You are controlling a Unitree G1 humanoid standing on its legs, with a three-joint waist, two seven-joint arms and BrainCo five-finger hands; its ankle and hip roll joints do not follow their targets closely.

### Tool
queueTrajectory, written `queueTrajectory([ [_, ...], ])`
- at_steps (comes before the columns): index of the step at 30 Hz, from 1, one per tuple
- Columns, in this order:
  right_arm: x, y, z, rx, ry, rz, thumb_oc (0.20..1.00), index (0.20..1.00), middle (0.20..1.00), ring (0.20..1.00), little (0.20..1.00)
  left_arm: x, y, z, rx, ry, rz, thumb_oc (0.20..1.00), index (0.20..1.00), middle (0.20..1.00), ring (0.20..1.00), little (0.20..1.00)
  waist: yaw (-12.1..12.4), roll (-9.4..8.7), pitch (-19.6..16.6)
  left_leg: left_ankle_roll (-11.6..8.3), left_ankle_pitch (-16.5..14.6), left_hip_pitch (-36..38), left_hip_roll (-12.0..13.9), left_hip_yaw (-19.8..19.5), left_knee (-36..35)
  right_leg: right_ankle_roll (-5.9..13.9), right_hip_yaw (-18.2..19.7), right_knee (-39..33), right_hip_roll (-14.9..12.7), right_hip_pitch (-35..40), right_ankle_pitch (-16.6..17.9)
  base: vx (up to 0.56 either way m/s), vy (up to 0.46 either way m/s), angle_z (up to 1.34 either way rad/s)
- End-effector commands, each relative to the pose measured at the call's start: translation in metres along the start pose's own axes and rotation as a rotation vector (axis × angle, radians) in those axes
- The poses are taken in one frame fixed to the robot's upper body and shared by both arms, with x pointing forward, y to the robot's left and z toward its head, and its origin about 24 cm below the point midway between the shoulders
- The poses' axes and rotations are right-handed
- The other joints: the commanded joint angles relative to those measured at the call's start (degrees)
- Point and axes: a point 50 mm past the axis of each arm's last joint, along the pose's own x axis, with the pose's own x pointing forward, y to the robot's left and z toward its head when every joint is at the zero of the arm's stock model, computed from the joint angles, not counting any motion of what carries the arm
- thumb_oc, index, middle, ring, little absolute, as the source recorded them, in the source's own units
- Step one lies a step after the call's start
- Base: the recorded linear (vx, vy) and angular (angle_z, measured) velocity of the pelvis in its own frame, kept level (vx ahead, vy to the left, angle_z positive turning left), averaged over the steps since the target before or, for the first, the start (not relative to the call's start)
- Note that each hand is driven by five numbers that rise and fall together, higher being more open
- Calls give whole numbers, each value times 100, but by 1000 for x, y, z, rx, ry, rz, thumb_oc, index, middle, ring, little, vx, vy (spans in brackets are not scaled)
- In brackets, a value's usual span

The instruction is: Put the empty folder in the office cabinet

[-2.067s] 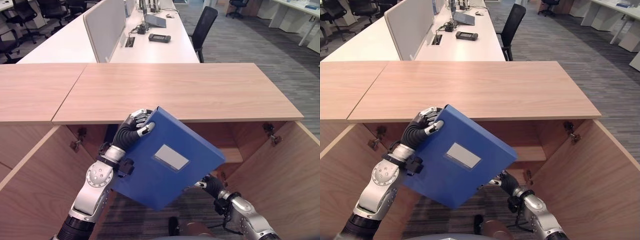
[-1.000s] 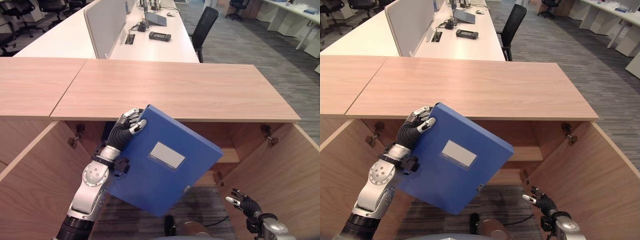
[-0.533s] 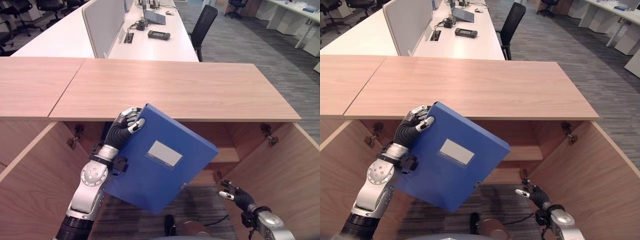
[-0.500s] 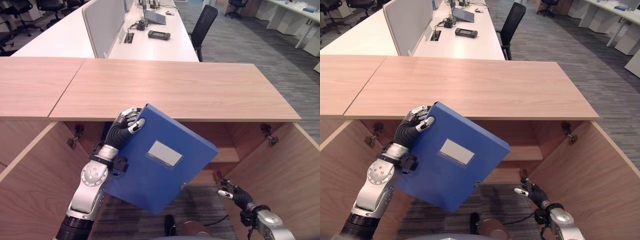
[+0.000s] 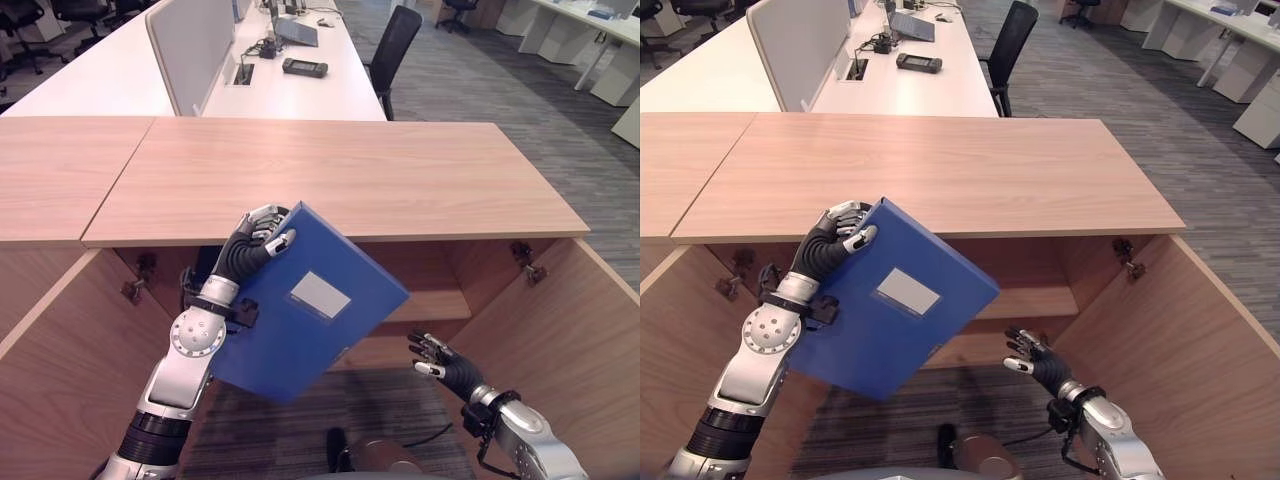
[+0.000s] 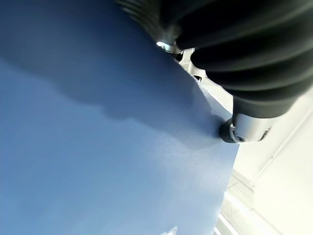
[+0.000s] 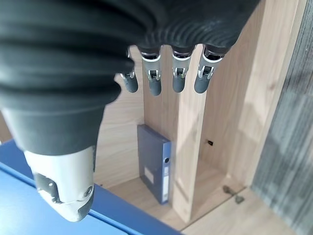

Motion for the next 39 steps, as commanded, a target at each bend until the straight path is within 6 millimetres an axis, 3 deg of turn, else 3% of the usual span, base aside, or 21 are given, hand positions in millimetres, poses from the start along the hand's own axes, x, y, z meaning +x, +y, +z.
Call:
queueTrajectory([
  [1, -9, -8, 3, -16, -23, -13, 1000, 1000, 1000, 1000, 1000, 8, 13, 10, 63, -86, 46, 200, 200, 200, 200, 200, -38, -316, -226, 263, -416, 510, -542, -62, -236, 923, -114, -1989, -351, 233, 1650, 0, 0, 0],
  [6, -8, -9, 5, 20, -50, -30, 1000, 1000, 1000, 1000, 1000, 9, 11, 10, 42, -88, 45, 200, 200, 200, 200, 200, -49, -323, -241, 263, -419, 519, -536, -56, -236, 914, -103, -1989, -338, 237, 1644, -1, -6, -1],
  [19, 14, 13, 4, 113, -97, 5, 1000, 1000, 1000, 1000, 1000, 17, -5, 24, -89, -162, 5, 200, 200, 200, 200, 200, -31, -290, -224, 266, -409, 509, -520, -61, -236, 913, -113, -1989, -340, 254, 1637, 0, -1, 0],
  [27, 17, 24, 3, 141, -107, 34, 1000, 1000, 1000, 1000, 1000, 18, -13, 29, -123, -182, -37, 200, 200, 200, 200, 200, -39, -296, -219, 265, -412, 502, -526, -68, -236, 914, -118, -1989, -337, 247, 1642, 0, 0, 0],
  [39, 25, 46, 23, 168, -197, 130, 1000, 1000, 1000, 1000, 1000, 24, -22, 34, -136, -201, -62, 200, 200, 200, 200, 200, -29, -298, -209, 256, -403, 498, -520, -71, -236, 914, -119, -1989, -340, 257, 1634, 0, 0, 0],
])
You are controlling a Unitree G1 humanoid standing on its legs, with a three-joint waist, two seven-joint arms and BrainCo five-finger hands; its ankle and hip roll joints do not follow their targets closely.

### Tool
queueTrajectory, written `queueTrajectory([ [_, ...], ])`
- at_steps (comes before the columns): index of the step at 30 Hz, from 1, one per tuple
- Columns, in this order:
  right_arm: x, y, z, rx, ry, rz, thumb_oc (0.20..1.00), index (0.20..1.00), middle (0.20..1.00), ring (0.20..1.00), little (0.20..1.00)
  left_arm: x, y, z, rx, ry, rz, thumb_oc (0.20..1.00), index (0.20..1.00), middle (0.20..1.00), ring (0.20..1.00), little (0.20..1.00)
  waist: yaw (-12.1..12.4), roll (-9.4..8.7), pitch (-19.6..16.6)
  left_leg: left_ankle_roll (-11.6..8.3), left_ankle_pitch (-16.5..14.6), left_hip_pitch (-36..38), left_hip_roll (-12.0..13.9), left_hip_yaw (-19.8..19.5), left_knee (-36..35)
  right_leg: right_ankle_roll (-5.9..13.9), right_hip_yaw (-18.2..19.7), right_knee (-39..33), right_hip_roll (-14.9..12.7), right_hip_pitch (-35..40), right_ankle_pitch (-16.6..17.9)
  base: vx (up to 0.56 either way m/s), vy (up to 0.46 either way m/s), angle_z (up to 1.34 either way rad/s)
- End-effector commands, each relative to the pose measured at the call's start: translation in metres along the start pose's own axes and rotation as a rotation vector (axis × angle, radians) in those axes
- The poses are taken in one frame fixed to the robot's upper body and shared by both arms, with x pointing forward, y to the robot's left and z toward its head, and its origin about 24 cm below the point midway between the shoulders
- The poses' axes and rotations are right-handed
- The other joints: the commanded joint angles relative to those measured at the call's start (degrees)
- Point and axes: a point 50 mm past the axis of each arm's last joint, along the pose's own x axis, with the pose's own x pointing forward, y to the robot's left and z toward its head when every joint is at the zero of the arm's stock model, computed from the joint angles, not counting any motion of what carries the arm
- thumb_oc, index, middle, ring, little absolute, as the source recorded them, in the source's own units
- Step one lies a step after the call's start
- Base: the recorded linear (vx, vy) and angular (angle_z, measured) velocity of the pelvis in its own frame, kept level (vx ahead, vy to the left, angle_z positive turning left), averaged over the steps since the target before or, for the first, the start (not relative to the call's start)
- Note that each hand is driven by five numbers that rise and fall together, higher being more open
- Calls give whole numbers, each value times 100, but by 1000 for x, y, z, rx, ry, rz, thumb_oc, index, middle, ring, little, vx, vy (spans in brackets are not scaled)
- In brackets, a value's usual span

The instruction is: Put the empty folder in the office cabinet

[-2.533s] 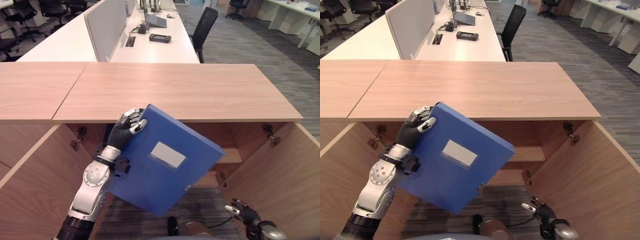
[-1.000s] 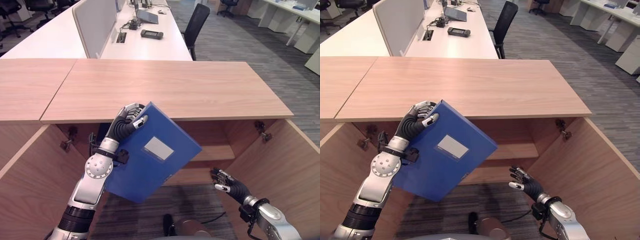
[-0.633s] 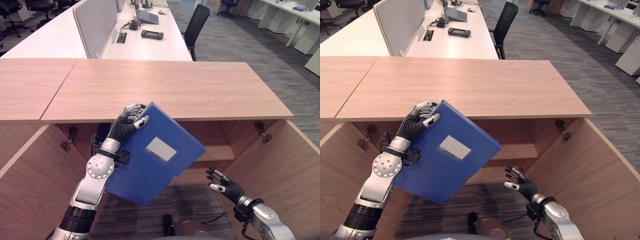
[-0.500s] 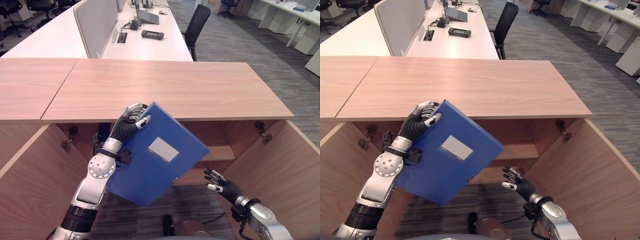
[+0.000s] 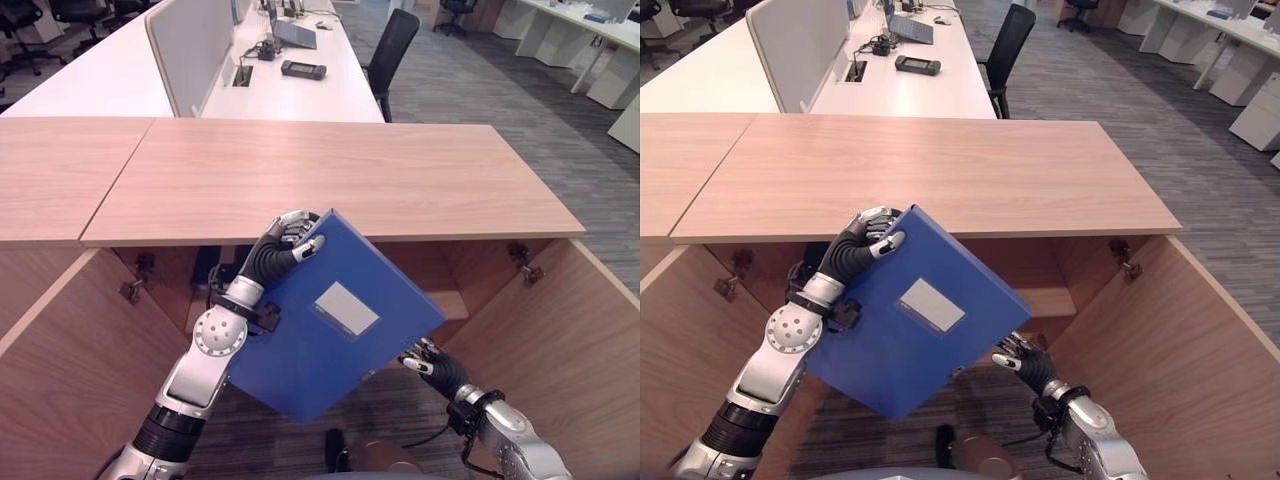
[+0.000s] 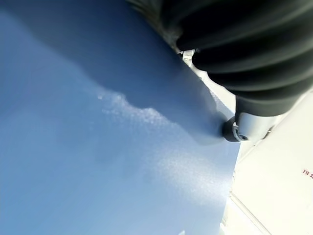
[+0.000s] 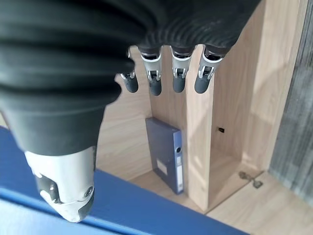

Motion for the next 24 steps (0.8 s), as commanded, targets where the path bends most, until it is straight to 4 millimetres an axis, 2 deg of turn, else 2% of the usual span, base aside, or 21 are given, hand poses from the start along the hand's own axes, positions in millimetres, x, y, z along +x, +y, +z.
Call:
queueTrajectory([
  [1, 12, 19, 25, 49, -162, 87, 1000, 1000, 1000, 1000, 1000, 17, 5, 23, -29, -156, 36, 200, 200, 200, 200, 200, -30, -258, -184, 255, -403, 494, -519, -89, -239, 909, -148, -1992, -354, 264, 1630, 0, 0, 0],
  [20, 34, 60, 47, 83, -242, 267, 1000, 1000, 1000, 1000, 1000, 47, -21, 33, -52, -205, -14, 200, 200, 200, 200, 200, -71, -280, -190, 237, -409, 499, -500, -68, -239, 894, -124, -1992, -347, 296, 1595, 0, 0, 0],
  [24, 37, 62, 50, 69, -259, 252, 1000, 1000, 1000, 1000, 1000, 51, -33, 36, -178, -206, -60, 200, 200, 200, 200, 200, -109, -272, -183, 226, -414, 504, -473, -75, -239, 889, -148, -1992, -354, 294, 1581, 0, 0, 0],
])
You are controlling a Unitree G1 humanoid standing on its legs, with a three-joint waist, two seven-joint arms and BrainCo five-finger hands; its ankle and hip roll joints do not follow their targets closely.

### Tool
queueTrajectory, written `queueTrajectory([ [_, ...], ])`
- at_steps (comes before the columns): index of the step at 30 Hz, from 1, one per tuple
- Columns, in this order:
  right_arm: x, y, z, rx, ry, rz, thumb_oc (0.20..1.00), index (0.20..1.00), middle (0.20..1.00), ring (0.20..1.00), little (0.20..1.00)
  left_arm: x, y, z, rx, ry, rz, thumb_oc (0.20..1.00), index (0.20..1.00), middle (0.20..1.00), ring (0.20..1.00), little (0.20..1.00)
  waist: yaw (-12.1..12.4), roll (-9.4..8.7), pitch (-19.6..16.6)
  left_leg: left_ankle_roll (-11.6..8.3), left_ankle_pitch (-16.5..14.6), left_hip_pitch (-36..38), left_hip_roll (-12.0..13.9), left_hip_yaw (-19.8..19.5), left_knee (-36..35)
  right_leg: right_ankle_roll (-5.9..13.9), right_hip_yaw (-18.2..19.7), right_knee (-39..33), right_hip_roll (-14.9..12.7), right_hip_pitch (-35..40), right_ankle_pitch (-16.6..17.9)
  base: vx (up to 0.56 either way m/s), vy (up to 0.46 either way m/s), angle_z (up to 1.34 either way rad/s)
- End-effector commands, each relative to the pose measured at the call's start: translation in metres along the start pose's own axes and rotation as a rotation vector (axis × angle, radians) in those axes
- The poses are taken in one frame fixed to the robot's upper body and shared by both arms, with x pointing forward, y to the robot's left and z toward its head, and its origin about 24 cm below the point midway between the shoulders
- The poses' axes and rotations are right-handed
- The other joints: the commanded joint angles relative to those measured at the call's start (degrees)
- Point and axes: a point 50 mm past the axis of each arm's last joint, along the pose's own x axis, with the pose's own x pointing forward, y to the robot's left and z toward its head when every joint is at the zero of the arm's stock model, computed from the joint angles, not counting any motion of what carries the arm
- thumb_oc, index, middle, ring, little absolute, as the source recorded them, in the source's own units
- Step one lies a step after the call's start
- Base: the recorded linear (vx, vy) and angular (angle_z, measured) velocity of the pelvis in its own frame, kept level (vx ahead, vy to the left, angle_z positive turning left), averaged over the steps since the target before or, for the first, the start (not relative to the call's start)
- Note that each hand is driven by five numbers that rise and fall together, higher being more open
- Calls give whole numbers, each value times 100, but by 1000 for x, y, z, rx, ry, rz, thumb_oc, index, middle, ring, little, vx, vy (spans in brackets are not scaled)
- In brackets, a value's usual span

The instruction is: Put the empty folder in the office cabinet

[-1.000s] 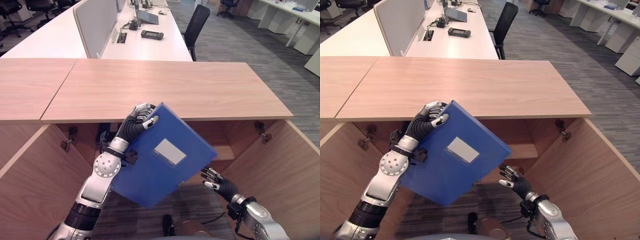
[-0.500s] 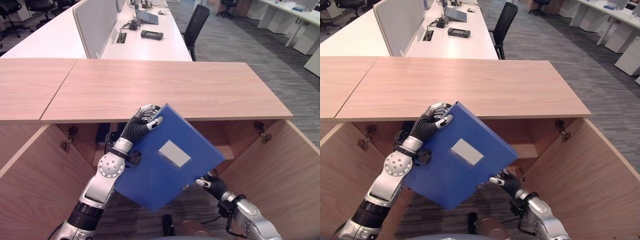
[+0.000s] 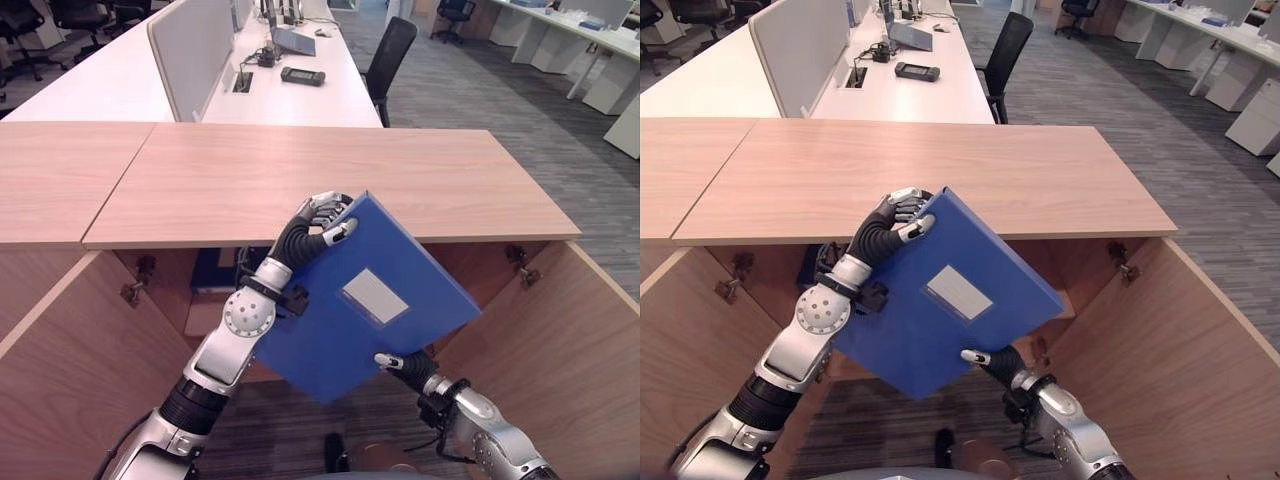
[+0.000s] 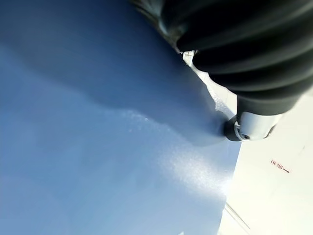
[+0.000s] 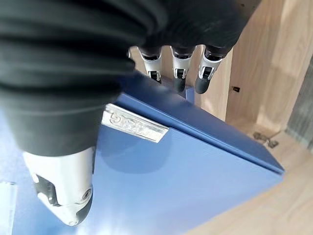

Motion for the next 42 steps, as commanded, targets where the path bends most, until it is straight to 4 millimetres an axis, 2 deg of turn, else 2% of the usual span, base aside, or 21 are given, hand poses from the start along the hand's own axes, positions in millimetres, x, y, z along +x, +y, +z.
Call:
queueTrajectory([
  [1, 22, 24, 27, 33, -182, 68, 1000, 1000, 1000, 1000, 1000, 19, -14, 16, -202, -105, -46, 200, 200, 200, 200, 200, -91, -253, -80, 230, -412, 500, -467, -98, -242, 880, -161, -1990, -361, 328, 1573, 0, 0, 0],
  [5, 28, 25, 22, 68, -171, 52, 1000, 1000, 1000, 1000, 1000, 19, -19, 23, -272, -129, -82, 200, 200, 200, 200, 200, -77, -237, -64, 235, -413, 487, -459, -108, -242, 877, -148, -1990, -349, 314, 1566, 0, 0, 0],
  [8, 35, 33, 21, 167, -201, 58, 1000, 1000, 1000, 1000, 1000, 16, -35, 25, -396, -116, -152, 200, 200, 200, 200, 200, -60, -222, -41, 239, -412, 485, -456, -108, -242, 875, -140, -1990, -345, 319, 1561, 0, 0, 0],
  [9, 35, 33, 21, 168, -201, 58, 442, 442, 442, 442, 442, 16, -35, 25, -396, -116, -152, 200, 200, 200, 200, 200, -59, -222, -41, 239, -412, 485, -456, -108, -242, 875, -140, -1990, -345, 318, 1561, 0, 0, 0],
  [10, 36, 36, 22, 202, -215, 61, 269, 269, 269, 269, 269, 15, -45, 21, -500, -79, -187, 200, 200, 200, 200, 200, -74, -220, -36, 245, -408, 487, -463, -118, -242, 872, -134, -1990, -347, 317, 1572, 0, 0, 0],
  [11, 38, 38, 22, 225, -217, 66, 200, 200, 200, 200, 200, 14, -51, 19, -547, -61, -210, 200, 200, 200, 200, 200, -86, -212, -31, 246, -405, 485, -466, -116, -242, 872, -129, -1990, -350, 315, 1574, 0, 0, 0],
  [13, 39, 40, 21, 246, -220, 69, 200, 200, 200, 200, 200, 14, -55, 18, -579, -47, -228, 200, 200, 200, 200, 200, -96, -208, -29, 249, -403, 485, -471, -114, -242, 870, -128, -1990, -350, 309, 1576, 0, 0, 0],
  [16, 40, 45, 18, 312, -217, 88, 200, 200, 200, 200, 200, 11, -73, 18, -688, -4, -317, 200, 200, 200, 200, 200, -141, -195, -9, 252, -399, 475, -483, -110, -242, 867, -104, -1990, -356, 291, 1594, -11, 25, 0],
  [20, 37, 52, 6, 528, -224, 84, 200, 200, 200, 200, 200, 4, -109, 12, -937, 125, -453, 200, 200, 200, 200, 200, -257, -104, -1, 264, -465, 520, -459, -80, -242, 875, -73, -1990, -294, 306, 1588, 16, 39, 1],
  [21, 37, 54, 2, 574, -219, 76, 200, 200, 200, 200, 200, 2, -116, 8, -978, 167, -467, 307, 307, 307, 307, 307, -288, -98, -5, 266, -466, 522, -464, -80, -242, 875, -63, -1990, -295, 308, 1594, -4, 32, -1],
  [22, 35, 54, -6, 653, -212, 51, 200, 200, 200, 200, 200, -3, -125, 1, -1029, 235, -487, 495, 495, 495, 495, 495, -340, -78, -12, 264, -473, 530, -472, -78, -242, 876, -46, -1990, -297, 311, 1598, 1, 39, -2],
  [24, 32, 52, -16, 764, -212, 3, 200, 200, 200, 200, 200, -13, -129, -11, -1092, 319, -482, 1000, 1000, 1000, 1000, 1000, -387, -42, -20, 261, -484, 542, -483, -75, -242, 872, -28, -1989, -297, 310, 1592, 7, 47, -4],
  [27, 26, 47, -24, 859, -235, -54, 200, 200, 200, 200, 200, -24, -126, -25, -1120, 397, -435, 1000, 1000, 1000, 1000, 1000, -424, -11, -26, 252, -486, 557, -483, -84, -242, 871, -29, -1989, -301, 311, 1591, 4, 12, -2],
  [30, 21, 38, -30, 892, -251, -121, 200, 200, 200, 200, 200, -31, -119, -30, -1131, 413, -413, 1000, 1000, 1000, 1000, 1000, -437, 7, -36, 250, -485, 553, -483, -98, -242, 868, -34, -1984, -308, 302, 1591, 0, 0, 0],
  [31, 15, 29, -35, 906, -263, -184, 200, 200, 200, 200, 200, -39, -110, -34, -1156, 419, -388, 1000, 1000, 1000, 1000, 1000, -439, 17, -40, 250, -492, 560, -481, -97, -242, 866, -28, -1980, -312, 302, 1589, 0, 0, 0],
  [34, 6, 19, -45, 928, -268, -255, 200, 200, 200, 200, 200, -58, -101, -42, -1204, 454, -369, 1000, 1000, 1000, 1000, 1000, -438, 39, -57, 254, -507, 575, -477, -87, -242, 856, -14, -1980, -303, 304, 1581, 0, 0, 0],
  [36, -2, 12, -55, 924, -248, -307, 200, 200, 200, 200, 200, -78, -96, -50, -1243, 495, -349, 1000, 1000, 1000, 1000, 1000, -427, 45, -64, 259, -514, 597, -476, -77, -242, 850, 6, -1982, -295, 321, 1582, 0, 0, 0],
  [38, -16, 5, -74, 917, -198, -376, 200, 200, 200, 200, 200, -115, -90, -65, -1276, 602, -315, 1000, 1000, 1000, 1000, 1000, -402, 75, -74, 270, -518, 620, -472, -77, -242, 841, 29, -1985, -284, 341, 1570, -5, -2, -3],
  [39, -20, 4, -80, 923, -182, -395, 200, 200, 200, 200, 200, -126, -87, -71, -1271, 641, -294, 1000, 1000, 1000, 1000, 1000, -392, 82, -81, 271, -514, 624, -470, -76, -242, 841, 25, -1983, -282, 347, 1570, -17, -11, -6],
  [40, -25, 4, -90, 930, -147, -423, 200, 200, 200, 200, 200, -148, -77, -83, -1244, 714, -195, 1000, 1000, 1000, 1000, 1000, -350, 108, -78, 272, -508, 625, -469, -86, -242, 841, 28, -1986, -294, 357, 1571, -19, -16, -4],
  [42, -25, 5, -95, 940, -121, -428, 200, 200, 200, 200, 200, -165, -76, -92, -1247, 778, -125, 1000, 1000, 1000, 1000, 1000, -313, 125, -59, 275, -478, 601, -469, -107, -242, 842, 16, -1987, -299, 345, 1572, -3, -10, 2],
])
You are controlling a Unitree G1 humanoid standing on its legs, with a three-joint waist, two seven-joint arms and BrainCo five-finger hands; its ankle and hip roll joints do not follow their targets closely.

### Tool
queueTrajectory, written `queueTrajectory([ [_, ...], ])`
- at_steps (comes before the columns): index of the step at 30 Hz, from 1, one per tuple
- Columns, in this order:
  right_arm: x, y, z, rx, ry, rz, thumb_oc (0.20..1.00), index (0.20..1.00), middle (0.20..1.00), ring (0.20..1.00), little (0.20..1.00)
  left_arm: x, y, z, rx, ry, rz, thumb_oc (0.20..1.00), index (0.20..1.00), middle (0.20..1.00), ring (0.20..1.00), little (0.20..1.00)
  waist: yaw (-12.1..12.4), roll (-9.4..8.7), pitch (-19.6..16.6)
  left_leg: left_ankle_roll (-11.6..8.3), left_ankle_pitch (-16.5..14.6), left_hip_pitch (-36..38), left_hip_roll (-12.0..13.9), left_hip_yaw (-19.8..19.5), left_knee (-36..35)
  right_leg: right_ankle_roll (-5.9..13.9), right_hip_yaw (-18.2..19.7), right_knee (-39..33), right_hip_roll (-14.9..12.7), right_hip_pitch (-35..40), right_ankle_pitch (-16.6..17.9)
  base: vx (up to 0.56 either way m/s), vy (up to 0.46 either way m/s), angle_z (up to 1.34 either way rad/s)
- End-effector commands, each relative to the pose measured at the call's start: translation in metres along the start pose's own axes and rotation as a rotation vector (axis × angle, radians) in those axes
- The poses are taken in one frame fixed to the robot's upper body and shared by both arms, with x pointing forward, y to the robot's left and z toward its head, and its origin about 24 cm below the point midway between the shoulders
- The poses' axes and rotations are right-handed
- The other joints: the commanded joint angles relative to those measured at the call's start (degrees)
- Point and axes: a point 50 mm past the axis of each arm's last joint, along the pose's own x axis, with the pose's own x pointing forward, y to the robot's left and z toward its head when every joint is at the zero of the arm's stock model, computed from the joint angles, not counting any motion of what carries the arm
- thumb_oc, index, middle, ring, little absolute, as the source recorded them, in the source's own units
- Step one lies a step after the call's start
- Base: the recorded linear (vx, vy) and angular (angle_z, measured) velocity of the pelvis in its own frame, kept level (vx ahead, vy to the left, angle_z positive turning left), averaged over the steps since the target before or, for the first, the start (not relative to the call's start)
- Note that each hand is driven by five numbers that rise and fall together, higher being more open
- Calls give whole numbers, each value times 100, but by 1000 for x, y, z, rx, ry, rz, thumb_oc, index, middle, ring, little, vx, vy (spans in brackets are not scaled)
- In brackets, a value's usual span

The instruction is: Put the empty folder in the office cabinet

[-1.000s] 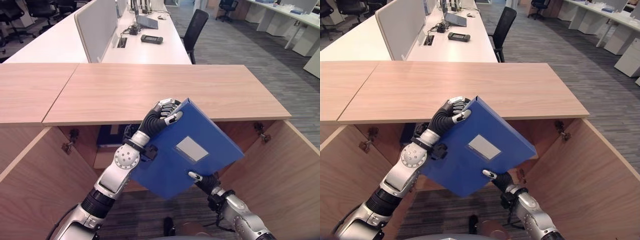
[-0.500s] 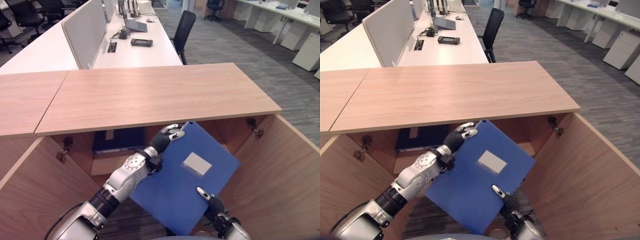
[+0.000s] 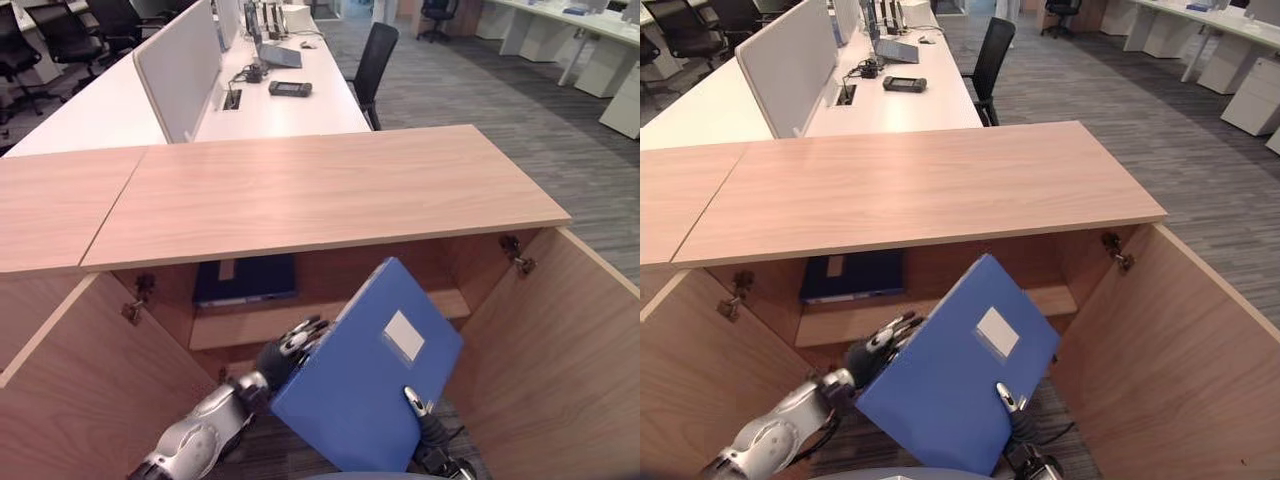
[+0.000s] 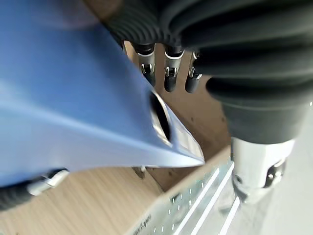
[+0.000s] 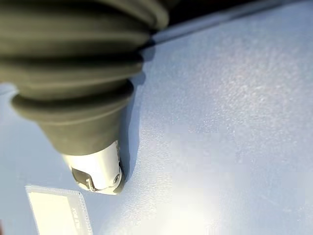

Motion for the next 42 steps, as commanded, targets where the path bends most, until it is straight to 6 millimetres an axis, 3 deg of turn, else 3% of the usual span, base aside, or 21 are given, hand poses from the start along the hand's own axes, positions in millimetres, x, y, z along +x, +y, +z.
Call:
queueTrajectory([
  [1, 16, 22, 6, 91, -77, 67, 200, 200, 200, 200, 200, 12, -28, -20, -74, 24, -129, 1000, 1000, 1000, 1000, 1000, -147, -295, 47, 280, -476, 505, -493, -152, -172, 823, -39, -1839, -344, 226, 1512, 2, -27, 5],
  [4, 22, 28, 8, 25, -39, 105, 200, 200, 200, 200, 200, 23, -20, -46, -269, 25, -57, 1000, 1000, 1000, 1000, 1000, -79, -292, 104, 268, -440, 419, -477, -219, -172, 809, -94, -1818, -375, 182, 1462, -2, -41, 2],
  [7, 30, 37, 22, -6, -78, 136, 200, 200, 200, 200, 200, 27, -8, -59, -315, 35, 31, 1000, 1000, 1000, 1000, 1000, -59, -240, 167, 234, -383, 311, -431, -258, -172, 788, -147, -1765, -384, 118, 1388, -4, -40, 5],
  [11, 37, 43, 41, -35, -140, 137, 200, 200, 200, 200, 200, 25, 9, -67, -222, 76, 138, 1000, 1000, 1000, 1000, 1000, -76, -156, 186, 146, -308, 164, -319, -281, -172, 745, -292, -1687, -407, 14, 1289, 9, -42, 22],
  [14, 43, 47, 63, -85, -200, 118, 200, 200, 200, 200, 200, 15, 33, -89, -111, 196, 285, 1000, 1000, 1000, 1000, 1000, -80, -46, 33, -62, -205, 87, -100, -354, -172, 659, -559, -1637, -442, 48, 1067, 110, -92, 39],
  [15, 43, 47, 63, -85, -200, 118, 200, 200, 200, 200, 200, 15, 33, -89, -111, 196, 285, 1000, 1000, 1000, 1000, 1000, -82, -45, 33, -62, -205, 86, -99, -355, -172, 659, -560, -1637, -442, 48, 1067, 123, -102, 69],
  [16, 44, 50, 73, -109, -224, 119, 200, 200, 200, 200, 200, 7, 43, -102, -103, 251, 365, 1000, 1000, 1000, 1000, 1000, -53, 0, -39, -165, 47, 71, 27, -389, -172, 630, -629, -1667, -406, 111, 1003, 116, -108, 51],
  [19, 45, 50, 86, -139, -256, 106, 200, 200, 200, 200, 200, -6, 59, -120, -108, 322, 489, 1000, 1000, 1000, 1000, 1000, 1, 48, -141, -305, 424, 35, 200, -431, -123, 571, -720, -1705, -330, 191, 911, 115, -113, 21],
  [20, 45, 50, 86, -139, -256, 107, 200, 200, 200, 200, 200, -5, 59, -120, -108, 322, 489, 1000, 1000, 1000, 1000, 1000, -2, 52, -140, -307, 424, 35, 203, -432, -125, 570, -723, -1705, -329, 191, 910, 100, -96, 18],
  [25, 37, 36, 110, -153, -341, 33, 200, 200, 200, 200, 200, -18, 72, -132, -137, 362, 610, 1000, 1000, 1000, 1000, 1000, 33, 203, -211, -571, 1058, -85, 544, -446, 192, 451, -1000, -1588, -323, 415, 543, 102, -101, 29],
  [27, 33, 28, 112, -145, -359, -4, 200, 200, 200, 200, 200, -22, 74, -136, -163, 365, 642, 1000, 1000, 1000, 1000, 1000, 6, 222, -245, -669, 1340, -202, 682, -212, 493, 397, -1062, -1676, -291, 604, 446, 94, -80, 28],
  [31, 31, 22, 115, -130, -380, -36, 200, 200, 200, 200, 200, -23, 76, -135, -182, 355, 658, 1000, 1000, 1000, 1000, 1000, 76, 112, -162, -597, 1344, -514, 605, 66, 1068, 340, -1033, -1779, -331, 884, 328, 61, -62, 21],
  [34, 29, 18, 116, -120, -387, -53, 200, 200, 200, 200, 200, -25, 78, -132, -193, 333, 668, 1000, 1000, 1000, 1000, 1000, 209, -14, -65, -452, 952, -794, 420, 51, 963, 367, -942, -1823, -470, 1036, 267, 62, -8, -18],
  [36, 31, 19, 120, -124, -394, -55, 200, 200, 200, 200, 200, -29, 83, -128, -207, 312, 688, 1000, 1000, 1000, 1000, 1000, 387, -278, 68, -382, 603, -1623, 180, 43, 1132, 420, -707, -1842, -688, 1186, 204, 102, 13, 6],
  [40, 34, 24, 122, -120, -403, -38, 200, 200, 200, 200, 200, -31, 83, -129, -232, 299, 710, 1000, 1000, 1000, 1000, 1000, 677, -277, 299, -378, 1072, -2386, 83, -15, 974, 406, -432, -1842, -661, 1394, 171, 80, 50, -53],
  [42, 35, 26, 122, -126, -400, -32, 200, 200, 200, 200, 200, -31, 83, -131, -241, 302, 711, 1000, 1000, 1000, 1000, 1000, 711, -223, 310, -373, 1116, -2306, 83, -5, 822, 401, -359, -1842, -613, 1404, 155, 62, 72, -38],
])
